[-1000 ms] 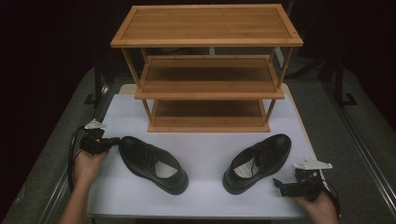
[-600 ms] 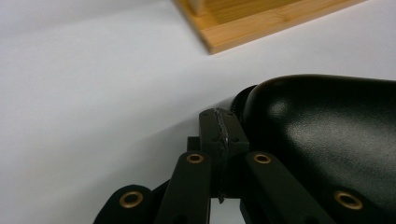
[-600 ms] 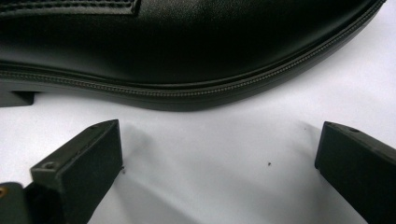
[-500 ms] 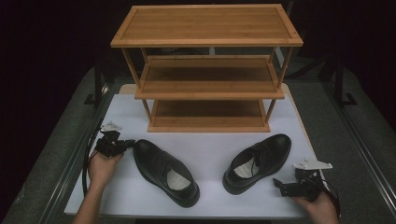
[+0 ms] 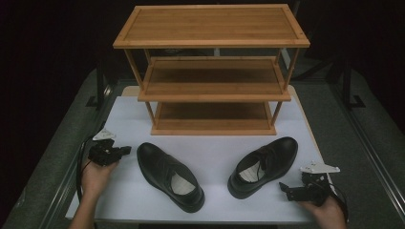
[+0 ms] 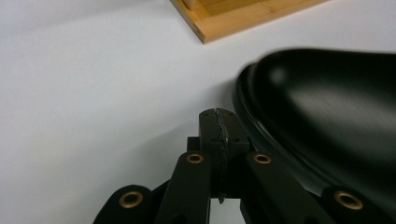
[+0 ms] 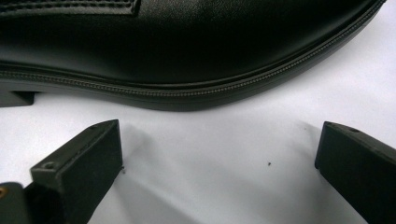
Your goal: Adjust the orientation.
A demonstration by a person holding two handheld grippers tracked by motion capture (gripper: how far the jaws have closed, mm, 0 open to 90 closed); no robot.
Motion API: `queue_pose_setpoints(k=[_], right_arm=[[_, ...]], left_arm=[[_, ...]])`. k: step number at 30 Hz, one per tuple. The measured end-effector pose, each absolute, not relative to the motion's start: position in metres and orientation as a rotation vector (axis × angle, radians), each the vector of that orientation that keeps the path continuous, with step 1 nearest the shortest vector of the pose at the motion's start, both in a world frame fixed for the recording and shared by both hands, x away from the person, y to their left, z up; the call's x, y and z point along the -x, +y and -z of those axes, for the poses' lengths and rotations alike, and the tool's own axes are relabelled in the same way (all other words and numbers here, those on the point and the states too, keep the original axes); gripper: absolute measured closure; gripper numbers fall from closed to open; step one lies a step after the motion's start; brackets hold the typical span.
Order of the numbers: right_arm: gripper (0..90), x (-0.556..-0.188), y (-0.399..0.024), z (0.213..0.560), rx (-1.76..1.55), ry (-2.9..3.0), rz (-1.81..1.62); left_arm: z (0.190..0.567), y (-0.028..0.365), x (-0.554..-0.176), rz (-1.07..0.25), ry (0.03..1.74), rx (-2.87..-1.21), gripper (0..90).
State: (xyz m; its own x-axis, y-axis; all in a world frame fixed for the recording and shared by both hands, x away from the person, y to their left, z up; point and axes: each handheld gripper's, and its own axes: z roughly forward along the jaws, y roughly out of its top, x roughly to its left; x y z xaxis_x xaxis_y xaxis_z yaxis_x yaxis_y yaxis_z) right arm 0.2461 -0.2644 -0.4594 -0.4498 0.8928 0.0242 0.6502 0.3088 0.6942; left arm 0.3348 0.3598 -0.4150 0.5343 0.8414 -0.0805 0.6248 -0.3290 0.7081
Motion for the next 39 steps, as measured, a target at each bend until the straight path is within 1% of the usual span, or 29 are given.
queue_pose_setpoints(k=[8, 14, 18, 22, 28, 39], right_arm=[[0.4, -0.246, -0.264, 0.459, -1.377, 2.216, -0.915], [0.4, -0.246, -0.264, 0.459, -1.379, 2.215, -0.915], [0.4, -0.246, -0.264, 0.459, -1.380, 2.216, -0.915], [0.4, -0.246, -0.264, 0.459, -1.379, 2.215, -0.916], [0.4, -0.246, -0.264, 0.459, -1.379, 2.215, -0.915], [0.4, -0.246, -0.264, 0.459, -1.380, 2.216, -0.916]], left_arm=[[0.409, 0.361, -0.291, -0.384, 1.122, -2.073, 90.0], [0.411, 0.346, -0.264, -0.328, 1.051, -2.077, 90.0], [0.412, 0.334, -0.253, -0.312, 0.999, -2.101, 90.0], [0.415, 0.321, -0.246, -0.291, 0.954, -2.130, 90.0], [0.423, 0.309, -0.246, -0.252, 0.922, -2.179, 90.0], [0.433, 0.292, -0.247, -0.248, 0.875, -2.287, 90.0]])
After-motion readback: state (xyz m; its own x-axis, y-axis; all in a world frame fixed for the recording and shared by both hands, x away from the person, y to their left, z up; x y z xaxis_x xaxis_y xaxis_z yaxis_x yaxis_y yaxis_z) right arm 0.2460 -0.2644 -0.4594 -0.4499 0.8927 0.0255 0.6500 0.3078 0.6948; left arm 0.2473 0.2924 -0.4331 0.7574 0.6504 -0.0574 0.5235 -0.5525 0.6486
